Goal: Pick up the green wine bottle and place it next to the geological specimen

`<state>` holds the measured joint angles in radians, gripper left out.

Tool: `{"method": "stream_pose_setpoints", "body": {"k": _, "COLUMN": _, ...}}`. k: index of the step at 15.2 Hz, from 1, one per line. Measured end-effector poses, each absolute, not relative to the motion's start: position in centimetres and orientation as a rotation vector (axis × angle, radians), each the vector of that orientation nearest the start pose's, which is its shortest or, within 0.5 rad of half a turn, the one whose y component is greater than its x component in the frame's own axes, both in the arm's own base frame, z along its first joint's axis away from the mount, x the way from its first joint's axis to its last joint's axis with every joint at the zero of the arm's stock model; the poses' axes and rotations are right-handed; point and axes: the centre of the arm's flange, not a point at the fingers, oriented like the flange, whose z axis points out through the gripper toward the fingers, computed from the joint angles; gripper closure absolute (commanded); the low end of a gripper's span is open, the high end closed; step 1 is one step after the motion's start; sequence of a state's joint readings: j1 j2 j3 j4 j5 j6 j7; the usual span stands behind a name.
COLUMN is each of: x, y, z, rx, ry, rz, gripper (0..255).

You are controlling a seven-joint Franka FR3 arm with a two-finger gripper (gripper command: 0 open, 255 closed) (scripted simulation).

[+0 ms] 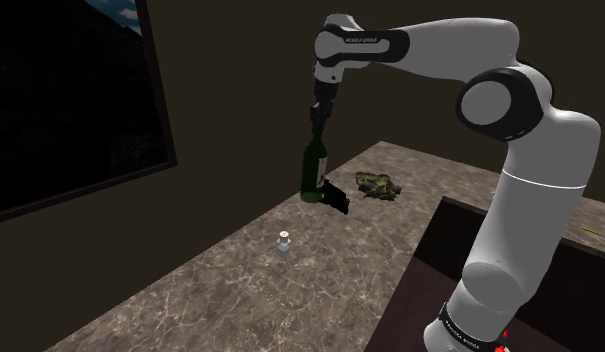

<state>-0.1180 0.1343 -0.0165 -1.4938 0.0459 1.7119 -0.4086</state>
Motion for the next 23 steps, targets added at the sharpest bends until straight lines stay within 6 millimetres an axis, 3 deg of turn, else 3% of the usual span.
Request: {"method": "stream_pose_setpoints", "body": {"k": 23, "x": 59.9, "y": -38.0, "z": 59.6, "rx": -3.091, "ry": -0.418, "rz": -0.145, "gripper": 255}}
